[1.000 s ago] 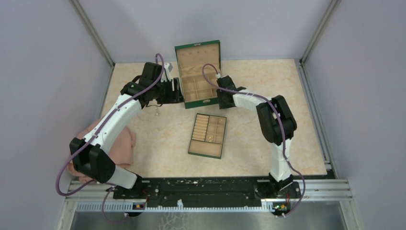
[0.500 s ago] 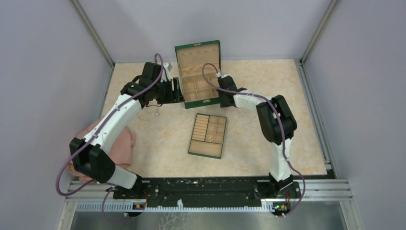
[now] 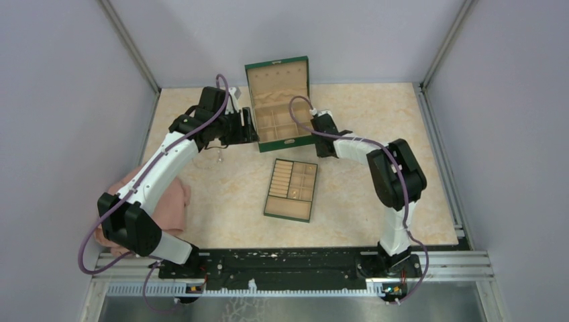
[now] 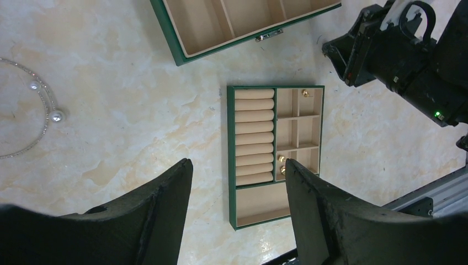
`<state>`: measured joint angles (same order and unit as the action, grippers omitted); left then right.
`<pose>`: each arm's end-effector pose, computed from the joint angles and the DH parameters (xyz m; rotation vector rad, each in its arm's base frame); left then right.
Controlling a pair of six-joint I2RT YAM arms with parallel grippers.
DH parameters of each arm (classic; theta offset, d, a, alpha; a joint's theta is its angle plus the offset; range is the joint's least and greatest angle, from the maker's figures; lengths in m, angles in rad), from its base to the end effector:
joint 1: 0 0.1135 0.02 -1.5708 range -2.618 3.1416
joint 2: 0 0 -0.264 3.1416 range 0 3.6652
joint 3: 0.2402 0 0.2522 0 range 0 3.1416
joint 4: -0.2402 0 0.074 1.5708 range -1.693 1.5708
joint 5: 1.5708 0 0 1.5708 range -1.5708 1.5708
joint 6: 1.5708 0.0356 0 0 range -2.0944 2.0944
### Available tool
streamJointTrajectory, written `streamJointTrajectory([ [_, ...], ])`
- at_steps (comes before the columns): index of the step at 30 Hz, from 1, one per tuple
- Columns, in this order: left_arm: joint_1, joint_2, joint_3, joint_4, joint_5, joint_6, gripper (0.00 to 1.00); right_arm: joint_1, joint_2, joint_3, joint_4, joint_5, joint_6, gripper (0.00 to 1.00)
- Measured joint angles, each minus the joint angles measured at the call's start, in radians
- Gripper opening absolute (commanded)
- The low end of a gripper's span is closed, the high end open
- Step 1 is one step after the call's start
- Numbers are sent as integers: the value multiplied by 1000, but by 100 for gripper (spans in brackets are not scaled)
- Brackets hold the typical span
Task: Organize the mixed jewelry
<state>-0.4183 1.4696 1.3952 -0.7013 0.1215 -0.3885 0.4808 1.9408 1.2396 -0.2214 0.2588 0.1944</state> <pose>0.2908 -0.1340 0.3412 0.0972 2.4019 -0.5305 0.3649 0.1801 0.1610 -0.2435 2.4387 -0.0282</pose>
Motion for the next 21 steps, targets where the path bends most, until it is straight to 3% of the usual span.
streamJointTrajectory([
  [9, 0, 0, -3, 7, 14, -1, 68, -29, -134, -161, -36, 16, 48, 20],
  [21, 0, 0, -18, 14, 36, -2, 68, -35, -169, -179, -109, -18, 106, 25],
])
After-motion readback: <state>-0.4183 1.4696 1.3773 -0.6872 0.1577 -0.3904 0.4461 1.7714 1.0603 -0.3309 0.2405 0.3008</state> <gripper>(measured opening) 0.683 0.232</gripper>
